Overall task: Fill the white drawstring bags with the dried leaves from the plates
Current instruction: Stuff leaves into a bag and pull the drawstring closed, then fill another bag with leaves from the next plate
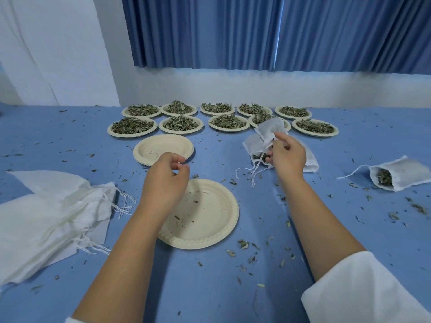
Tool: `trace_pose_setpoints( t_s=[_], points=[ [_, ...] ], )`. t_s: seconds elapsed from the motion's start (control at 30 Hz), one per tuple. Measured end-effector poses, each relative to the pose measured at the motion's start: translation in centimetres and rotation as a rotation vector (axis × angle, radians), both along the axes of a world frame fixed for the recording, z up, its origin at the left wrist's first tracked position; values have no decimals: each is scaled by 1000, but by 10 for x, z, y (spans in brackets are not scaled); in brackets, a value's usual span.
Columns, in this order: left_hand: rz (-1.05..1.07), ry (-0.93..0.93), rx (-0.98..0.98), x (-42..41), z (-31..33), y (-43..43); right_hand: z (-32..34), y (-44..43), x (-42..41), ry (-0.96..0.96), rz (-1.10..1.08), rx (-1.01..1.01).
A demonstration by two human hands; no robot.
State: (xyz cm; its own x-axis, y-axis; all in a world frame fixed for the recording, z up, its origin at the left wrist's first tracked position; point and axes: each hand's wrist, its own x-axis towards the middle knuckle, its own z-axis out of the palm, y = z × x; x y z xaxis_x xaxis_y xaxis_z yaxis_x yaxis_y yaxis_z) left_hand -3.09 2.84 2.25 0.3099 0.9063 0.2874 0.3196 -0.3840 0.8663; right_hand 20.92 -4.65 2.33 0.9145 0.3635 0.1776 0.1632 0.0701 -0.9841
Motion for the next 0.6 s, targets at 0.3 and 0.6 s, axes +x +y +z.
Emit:
trace_pose_setpoints(
  t_s=[0.3,0.6],
  points=[
    [-14,33,23,0,-2,0,-7,3,4,-156,-3,-36],
    [-23,77,29,0,0,-1,-9,3,2,-280,7,-104]
  ],
)
